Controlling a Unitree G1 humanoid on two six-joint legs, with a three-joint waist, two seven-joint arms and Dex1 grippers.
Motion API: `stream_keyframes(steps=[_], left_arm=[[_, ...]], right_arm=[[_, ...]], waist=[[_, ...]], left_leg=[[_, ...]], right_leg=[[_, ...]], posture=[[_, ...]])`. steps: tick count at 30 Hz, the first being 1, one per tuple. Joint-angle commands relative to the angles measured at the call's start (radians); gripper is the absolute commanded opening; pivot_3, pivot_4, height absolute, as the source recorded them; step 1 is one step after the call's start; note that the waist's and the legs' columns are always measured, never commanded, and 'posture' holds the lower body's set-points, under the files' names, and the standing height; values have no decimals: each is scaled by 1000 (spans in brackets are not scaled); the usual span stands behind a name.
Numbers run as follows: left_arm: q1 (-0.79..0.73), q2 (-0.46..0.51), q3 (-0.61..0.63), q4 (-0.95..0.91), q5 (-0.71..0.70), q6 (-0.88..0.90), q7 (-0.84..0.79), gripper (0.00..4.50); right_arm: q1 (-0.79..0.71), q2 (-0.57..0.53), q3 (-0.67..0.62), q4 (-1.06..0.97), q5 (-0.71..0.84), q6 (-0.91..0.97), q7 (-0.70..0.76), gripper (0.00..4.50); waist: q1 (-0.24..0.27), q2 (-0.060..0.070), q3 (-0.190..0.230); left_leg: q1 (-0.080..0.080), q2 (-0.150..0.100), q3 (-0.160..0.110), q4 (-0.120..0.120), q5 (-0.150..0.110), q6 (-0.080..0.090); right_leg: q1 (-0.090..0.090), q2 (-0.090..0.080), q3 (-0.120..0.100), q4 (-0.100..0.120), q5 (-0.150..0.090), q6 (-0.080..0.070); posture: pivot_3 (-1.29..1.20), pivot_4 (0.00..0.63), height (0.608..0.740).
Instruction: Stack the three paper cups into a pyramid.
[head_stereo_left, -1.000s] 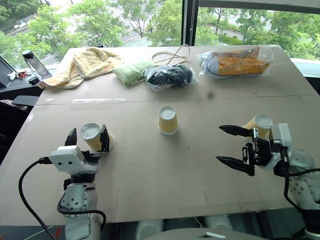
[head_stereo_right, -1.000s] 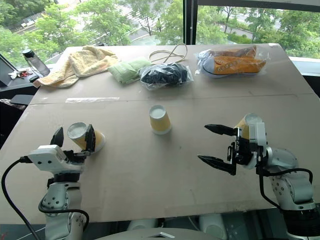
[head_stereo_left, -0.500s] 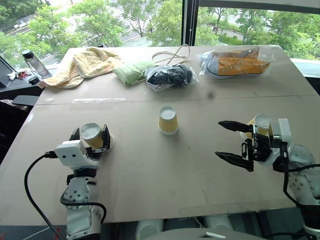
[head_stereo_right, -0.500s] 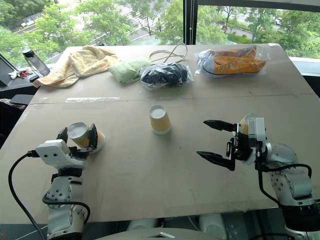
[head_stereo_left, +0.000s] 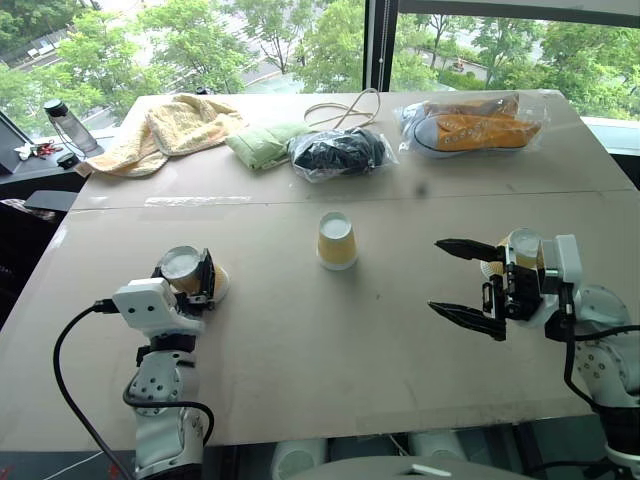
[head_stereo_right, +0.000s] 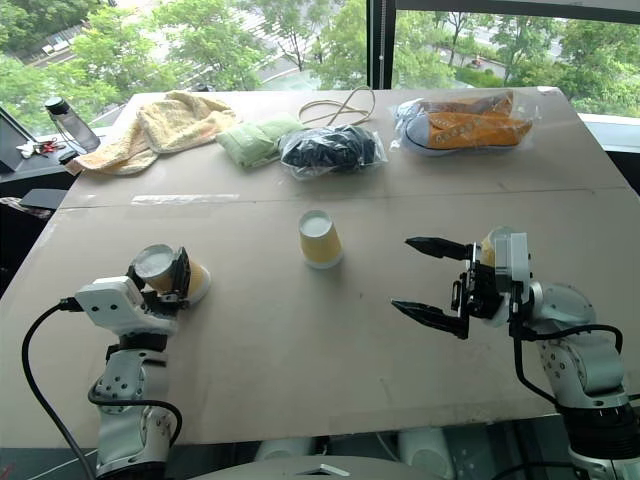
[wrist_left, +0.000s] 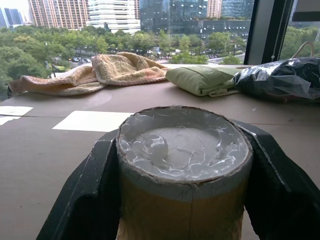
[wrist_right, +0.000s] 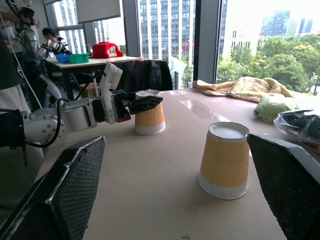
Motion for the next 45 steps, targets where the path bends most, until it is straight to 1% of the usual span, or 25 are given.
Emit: stream_keyframes(steps=[1, 9, 11, 16, 21, 24, 28, 36, 38, 40, 41, 45], left_arm=[[-16, 3, -19, -30, -29, -12, -32, 2502], [-63, 79, -178, -39, -127, 90, -287, 2502], [-97, 100, -219, -19, -155, 116, -368, 2502], [-218, 128, -365, 43, -159, 160, -580, 2502], [-314, 129, -463, 111, -147, 175, -726, 2502], [-357, 117, -490, 165, -118, 148, -756, 2502], [-401, 86, -496, 226, -108, 125, -772, 2502], [-427, 76, -494, 275, -61, 69, -777, 2502], [-430, 77, -493, 276, -49, 54, -775, 3536], [-431, 76, -490, 269, -51, 51, -775, 4331], [-429, 77, -488, 263, -54, 52, -776, 4427], [-417, 84, -486, 234, -60, 61, -778, 4427]], right_arm=[[5, 1, -13, -40, 7, -14, -7, 4500], [23, -9, -35, -32, 2, -23, -13, 4500], [31, -7, -38, -33, -1, -29, -16, 4500], [62, -8, -46, -38, -3, -46, -18, 4500], [93, -11, -56, -53, -4, -58, -26, 4500], [106, -9, -62, -66, -7, -59, -35, 4500], [124, -8, -70, -91, -5, -57, -56, 4500], [155, -11, -90, -101, 0, -65, -65, 4500], [155, -10, -91, -97, -1, -67, -62, 4500], [155, -9, -92, -90, -3, -71, -58, 4500], [156, -9, -92, -88, -4, -72, -55, 4500], [156, -12, -92, -78, -3, -76, -45, 4500]], waist=[[0, 0, 0], [3, 0, 0], [4, 0, 0], [9, 0, 0], [11, 1, 0], [11, 1, 0], [13, 1, 0], [15, 1, 0], [15, 1, 0], [15, 1, 0], [15, 1, 0], [15, 1, 0]], left_leg=[[0, 0, 0, 0, 0, 0], [0, 0, 0, 0, 0, 0], [0, 0, 0, 0, 0, 0], [-1, -2, 0, 2, 0, 0], [-1, -1, 0, 3, 0, 0], [-1, -1, 0, 4, 0, 0], [-1, -1, -1, 5, 0, 0], [-2, -1, -1, 6, 0, 0], [-2, -1, -1, 7, 0, 0], [-2, -1, -1, 7, 0, 0], [-2, -1, -1, 7, 0, 0], [-2, -1, -1, 7, 0, 0]], right_leg=[[0, 0, 0, 0, 0, 0], [0, 0, -1, 0, 0, 0], [0, 0, 0, 0, 0, 0], [0, 1, -1, 0, 0, 0], [0, 3, 0, 0, 0, 0], [0, 3, 0, 1, 0, 0], [0, 3, 0, 1, 0, 0], [0, 3, 0, 1, 0, 0], [0, 3, 0, 2, 0, 0], [0, 3, 0, 2, 0, 0], [0, 3, 0, 2, 0, 0], [0, 3, 0, 2, 0, 0]], posture=[[0, 150, 740], [0, 150, 740], [0, 150, 740], [0, 150, 740], [0, 150, 740], [0, 150, 740], [0, 150, 740], [0, 150, 740], [0, 150, 740], [0, 150, 740], [0, 150, 740], [0, 150, 740]])
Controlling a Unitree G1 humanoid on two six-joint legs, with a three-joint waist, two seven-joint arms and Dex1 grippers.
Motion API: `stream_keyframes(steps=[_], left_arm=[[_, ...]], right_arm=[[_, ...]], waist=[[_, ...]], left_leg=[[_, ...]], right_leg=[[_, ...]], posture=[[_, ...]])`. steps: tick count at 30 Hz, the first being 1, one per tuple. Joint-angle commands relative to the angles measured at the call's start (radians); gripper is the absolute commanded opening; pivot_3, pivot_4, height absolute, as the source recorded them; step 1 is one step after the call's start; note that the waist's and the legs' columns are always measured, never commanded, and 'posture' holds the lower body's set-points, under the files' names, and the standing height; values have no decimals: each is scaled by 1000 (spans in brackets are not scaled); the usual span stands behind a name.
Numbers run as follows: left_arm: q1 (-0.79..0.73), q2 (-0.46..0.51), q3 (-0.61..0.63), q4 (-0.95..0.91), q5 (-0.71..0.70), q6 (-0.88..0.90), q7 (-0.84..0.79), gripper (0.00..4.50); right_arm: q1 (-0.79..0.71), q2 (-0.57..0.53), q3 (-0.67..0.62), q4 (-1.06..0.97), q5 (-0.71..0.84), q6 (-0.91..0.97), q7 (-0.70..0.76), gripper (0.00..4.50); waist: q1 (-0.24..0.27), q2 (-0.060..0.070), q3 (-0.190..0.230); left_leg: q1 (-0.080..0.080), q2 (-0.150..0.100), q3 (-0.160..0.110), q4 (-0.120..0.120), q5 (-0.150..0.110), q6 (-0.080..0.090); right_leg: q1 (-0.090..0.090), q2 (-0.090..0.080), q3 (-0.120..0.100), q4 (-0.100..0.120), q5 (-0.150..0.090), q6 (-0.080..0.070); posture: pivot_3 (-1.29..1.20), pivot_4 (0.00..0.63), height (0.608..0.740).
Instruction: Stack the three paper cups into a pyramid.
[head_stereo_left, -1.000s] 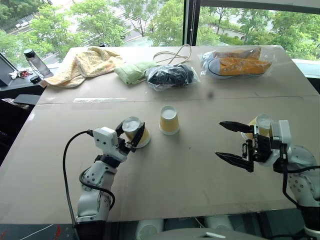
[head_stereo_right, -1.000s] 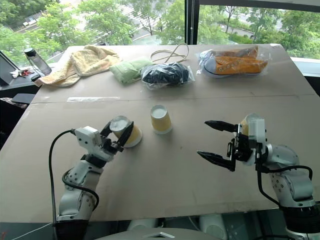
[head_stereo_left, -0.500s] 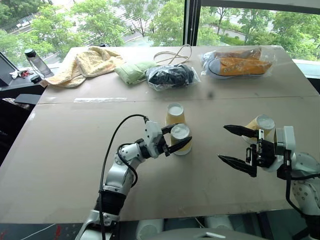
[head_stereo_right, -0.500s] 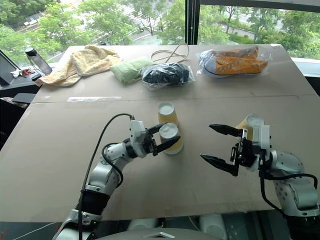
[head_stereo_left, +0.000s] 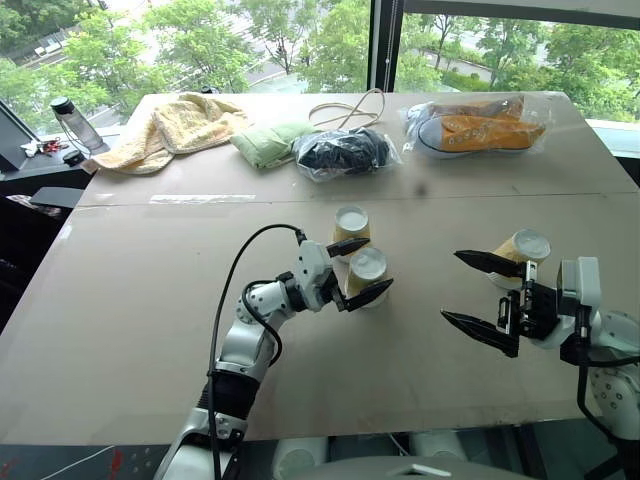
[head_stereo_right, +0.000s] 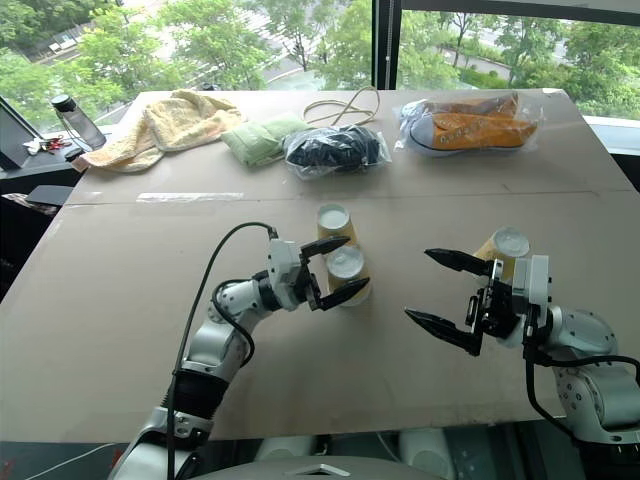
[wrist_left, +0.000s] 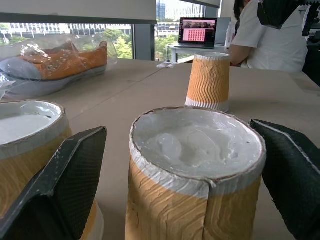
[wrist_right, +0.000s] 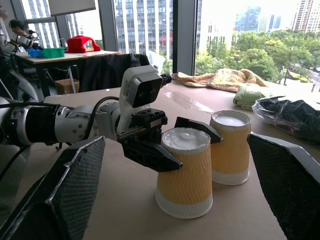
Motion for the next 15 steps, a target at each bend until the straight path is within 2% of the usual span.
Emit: stream_keyframes(steps=[1, 9, 11, 15], left_arm=[[12, 8, 11, -68, -14, -10, 0, 4427], [109, 87, 43, -364, -153, 125, -6, 4427], [170, 141, 96, -490, -210, 185, 22, 4427], [270, 207, 204, -627, -277, 262, 101, 4427]], right_arm=[[0, -11, -23, -6, 8, -20, 14, 4500], [-36, -25, -26, 28, 9, -6, 23, 4500], [-72, -20, -12, 59, -6, -3, 15, 4500], [-144, 11, 27, 118, -55, -9, -21, 4500]], waist=[[0, 0, 0], [-4, 0, 0], [-10, 0, 1], [-17, 2, 1]], left_leg=[[0, 0, 0, 0, 0, 0], [0, 2, 0, 0, 0, 0], [0, 2, 0, 0, 0, 0], [0, 4, -1, 0, 0, 0]], right_leg=[[0, 0, 0, 0, 0, 0], [0, 0, 1, 0, 0, 0], [0, 0, 1, 0, 0, 0], [0, -1, 4, 0, 0, 0]], posture=[[0, 150, 740], [0, 150, 740], [0, 150, 740], [0, 150, 740]])
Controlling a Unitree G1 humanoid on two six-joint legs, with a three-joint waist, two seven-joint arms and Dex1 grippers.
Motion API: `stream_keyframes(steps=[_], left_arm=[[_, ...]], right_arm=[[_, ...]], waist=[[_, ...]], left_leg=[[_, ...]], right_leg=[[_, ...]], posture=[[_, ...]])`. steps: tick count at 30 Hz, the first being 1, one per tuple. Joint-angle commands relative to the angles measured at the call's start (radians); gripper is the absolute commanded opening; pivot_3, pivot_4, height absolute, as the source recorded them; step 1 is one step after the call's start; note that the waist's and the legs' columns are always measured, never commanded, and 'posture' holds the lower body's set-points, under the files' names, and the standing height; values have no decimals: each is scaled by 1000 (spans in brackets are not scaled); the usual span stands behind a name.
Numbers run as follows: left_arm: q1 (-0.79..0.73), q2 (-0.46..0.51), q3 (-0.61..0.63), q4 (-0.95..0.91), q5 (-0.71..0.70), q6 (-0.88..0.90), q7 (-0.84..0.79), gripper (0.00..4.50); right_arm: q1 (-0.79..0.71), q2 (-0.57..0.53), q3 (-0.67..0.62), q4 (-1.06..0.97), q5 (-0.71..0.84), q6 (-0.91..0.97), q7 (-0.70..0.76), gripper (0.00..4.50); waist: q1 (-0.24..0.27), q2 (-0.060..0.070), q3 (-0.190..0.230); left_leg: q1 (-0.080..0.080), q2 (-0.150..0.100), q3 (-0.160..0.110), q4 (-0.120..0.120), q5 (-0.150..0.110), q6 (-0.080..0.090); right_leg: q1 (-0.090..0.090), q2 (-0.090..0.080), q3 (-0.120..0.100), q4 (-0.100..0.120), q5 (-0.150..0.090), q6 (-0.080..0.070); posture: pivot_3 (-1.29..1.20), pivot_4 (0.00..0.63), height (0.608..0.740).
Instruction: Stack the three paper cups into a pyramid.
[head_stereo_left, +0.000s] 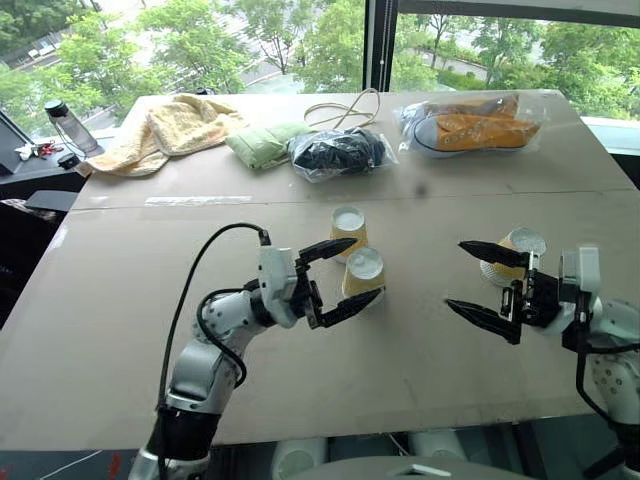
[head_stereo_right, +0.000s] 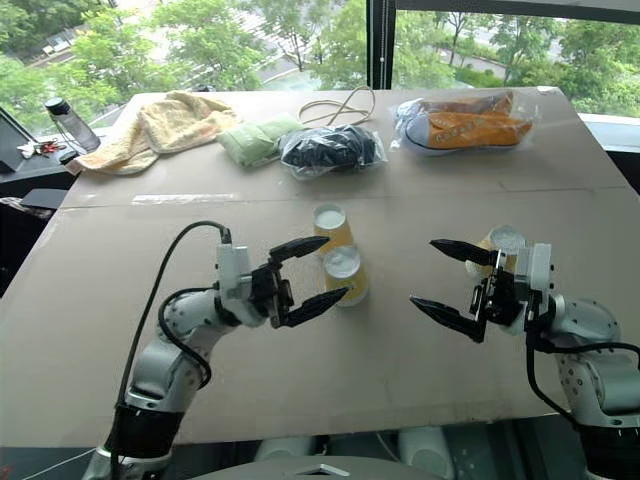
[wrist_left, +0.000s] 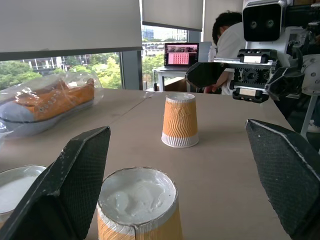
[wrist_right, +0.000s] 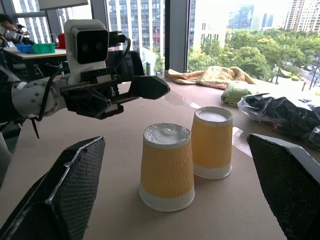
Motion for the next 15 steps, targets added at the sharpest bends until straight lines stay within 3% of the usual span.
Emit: stream_keyframes(steps=[1, 4, 8, 15], left_arm=[[88, 44, 110, -136, -75, 66, 73, 4427], [187, 88, 170, -140, -59, 73, 74, 4427], [313, 147, 344, -114, -99, 82, 68, 4427], [401, 297, 599, -132, -270, 217, -4, 4427]], right_arm=[[-66, 25, 32, 38, -36, -10, -32, 4500], [-117, 43, 66, 77, -76, -8, -49, 4500], [-248, 74, 134, 167, -156, 40, -119, 4500], [-573, 189, 246, 512, -299, -54, -79, 4500]], waist=[[-6, 1, 0], [-8, 1, 0], [-12, 0, 1], [-9, 1, 3]], left_leg=[[0, 0, 0, 0, 0, 0], [0, 0, 1, 0, 0, 0], [1, -1, 2, 0, 0, 0], [0, -1, 2, 0, 0, 0]], right_leg=[[0, 0, 0, 0, 0, 0], [0, 0, 0, 0, 0, 0], [-1, 0, -1, 1, 0, 0], [-2, -1, -3, 1, 0, -1]], posture=[[0, 150, 740], [0, 150, 740], [0, 150, 740], [0, 150, 740]])
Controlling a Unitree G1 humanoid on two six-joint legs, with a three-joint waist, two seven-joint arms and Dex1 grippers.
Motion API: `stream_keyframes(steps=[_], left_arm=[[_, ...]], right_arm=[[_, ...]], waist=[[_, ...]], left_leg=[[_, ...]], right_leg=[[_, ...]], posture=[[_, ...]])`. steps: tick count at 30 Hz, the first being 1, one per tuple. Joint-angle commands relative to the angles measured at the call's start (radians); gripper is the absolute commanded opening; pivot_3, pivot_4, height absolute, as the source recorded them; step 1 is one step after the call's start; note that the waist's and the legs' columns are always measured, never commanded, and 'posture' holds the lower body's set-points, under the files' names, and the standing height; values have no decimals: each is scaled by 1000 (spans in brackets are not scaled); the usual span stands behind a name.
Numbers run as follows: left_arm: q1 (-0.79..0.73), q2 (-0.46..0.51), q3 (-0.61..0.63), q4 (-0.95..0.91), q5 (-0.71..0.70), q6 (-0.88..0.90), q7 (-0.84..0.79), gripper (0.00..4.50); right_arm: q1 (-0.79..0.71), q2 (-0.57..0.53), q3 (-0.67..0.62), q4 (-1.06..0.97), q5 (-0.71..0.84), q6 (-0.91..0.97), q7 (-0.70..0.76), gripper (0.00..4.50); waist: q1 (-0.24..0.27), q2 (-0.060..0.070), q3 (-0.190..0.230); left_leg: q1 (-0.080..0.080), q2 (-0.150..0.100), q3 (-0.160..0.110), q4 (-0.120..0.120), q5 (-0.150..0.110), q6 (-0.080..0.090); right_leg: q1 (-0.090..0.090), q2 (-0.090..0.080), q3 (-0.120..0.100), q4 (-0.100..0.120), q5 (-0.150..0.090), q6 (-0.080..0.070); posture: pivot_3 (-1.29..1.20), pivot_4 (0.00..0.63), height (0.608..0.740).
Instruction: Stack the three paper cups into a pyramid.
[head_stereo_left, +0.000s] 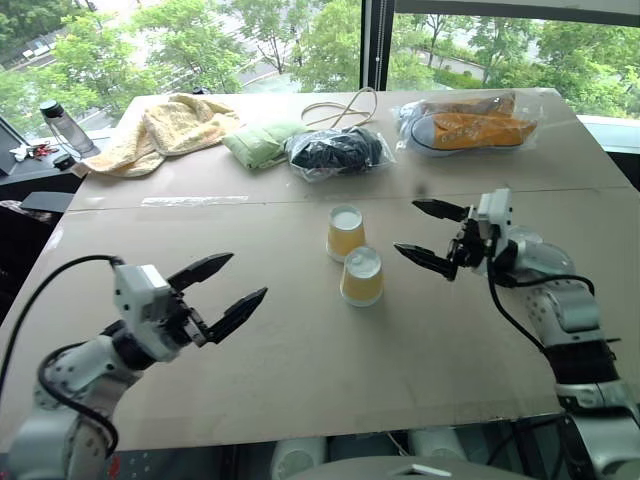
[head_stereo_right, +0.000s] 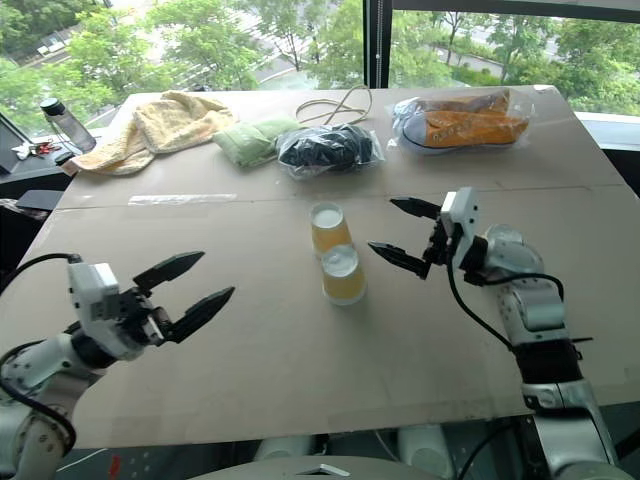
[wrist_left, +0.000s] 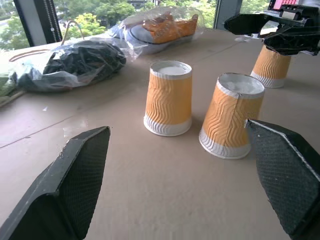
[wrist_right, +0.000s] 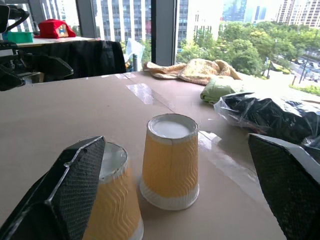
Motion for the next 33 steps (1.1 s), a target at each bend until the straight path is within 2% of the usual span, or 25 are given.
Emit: stream_keyframes(steps=[1, 6, 11, 18, 33], left_arm=[[20, 53, 94, -35, -82, 56, -43, 4427], [2, 141, 172, -52, -155, 147, -77, 4427], [-36, 185, 194, -61, -188, 202, -86, 4427], [-53, 195, 201, -51, -199, 249, -104, 4427], [-71, 177, 194, -49, -181, 279, -111, 4427]], right_arm=[[-120, 33, 54, 149, -92, -43, 2, 4500], [-297, 103, 118, 339, -161, -34, 41, 4500], [-403, 141, 150, 415, -190, -7, 90, 4500], [-460, 171, 175, 475, -227, -14, 153, 4500], [-533, 236, 175, 653, -309, -82, 172, 4500]], waist=[[-1, 0, 0], [-2, 0, 1], [-5, 0, 1], [-9, 1, 1], [-31, 0, 1]], left_leg=[[0, 0, 0, 0, 0, 0], [-4, 0, 1, -1, 0, 0], [-5, 0, 2, -5, 0, -1], [-5, 0, 3, -7, 0, -1], [-7, 0, 4, -11, 2, -4]], right_leg=[[0, 0, 0, -1, 0, 0], [-4, -1, 0, -1, 0, 0], [-8, -2, 1, 0, 0, 0], [-9, -2, 1, 0, 0, 0], [-16, -4, 3, 1, 0, 0]], posture=[[0, 150, 740], [0, 150, 740], [0, 150, 740], [0, 150, 740], [0, 150, 740]])
